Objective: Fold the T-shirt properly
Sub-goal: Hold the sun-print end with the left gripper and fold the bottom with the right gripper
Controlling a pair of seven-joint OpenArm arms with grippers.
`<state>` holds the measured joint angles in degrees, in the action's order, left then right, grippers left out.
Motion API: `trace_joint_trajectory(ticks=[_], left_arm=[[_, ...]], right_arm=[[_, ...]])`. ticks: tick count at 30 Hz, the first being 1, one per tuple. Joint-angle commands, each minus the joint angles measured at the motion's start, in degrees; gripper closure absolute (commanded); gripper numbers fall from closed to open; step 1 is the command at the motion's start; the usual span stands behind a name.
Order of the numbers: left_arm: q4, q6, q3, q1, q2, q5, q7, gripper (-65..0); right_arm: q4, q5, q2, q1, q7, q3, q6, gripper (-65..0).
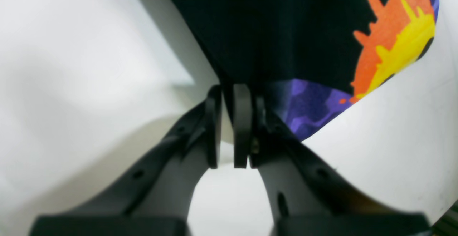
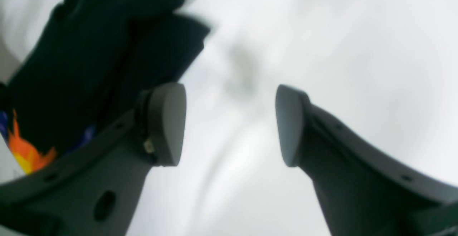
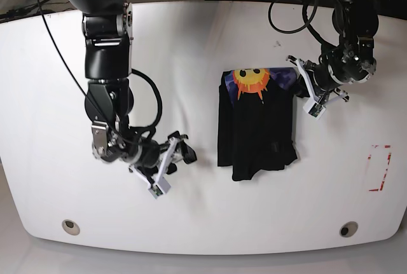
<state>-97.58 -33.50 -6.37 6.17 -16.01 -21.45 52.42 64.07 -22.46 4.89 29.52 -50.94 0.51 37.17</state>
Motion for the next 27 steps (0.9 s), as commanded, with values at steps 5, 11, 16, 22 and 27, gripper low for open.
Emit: trace_joint_trajectory(ticks=[5,11,16,22,27], left_arm=[[-1.36,-0.22,-0.18,0.02,-0.3,-0.92,-1.22,-4.4],[-1.36,-0.22,-0.18,0.11,-0.3,-1.01,-1.22,-4.3],[-1.45,-0.22,-0.27,0.11,-0.3,-1.01,-1.22,-4.3],[-2.6,-0.22,-0.18,0.11,-0.3,-1.01,-1.22,-4.3],[-2.51,-0.22,-0.18,0.11,-0.3,-1.01,-1.22,-4.3]], right_arm=[[-9.26,-1.85,-4.05,7.71,1.57,2.78,2.83,-37.6],[-10.14,-1.85,-7.92,8.24,1.75,4.28,2.83,-37.7],[-10.14,-1.5,-10.47,7.36,1.84,4.54,2.83,-37.4],[-10.23,-1.5,-11.08,5.25,4.48,4.19,1.91,-37.3],[-10.23,-1.41,-12.14,4.02,4.74,4.19,1.29,-37.3]])
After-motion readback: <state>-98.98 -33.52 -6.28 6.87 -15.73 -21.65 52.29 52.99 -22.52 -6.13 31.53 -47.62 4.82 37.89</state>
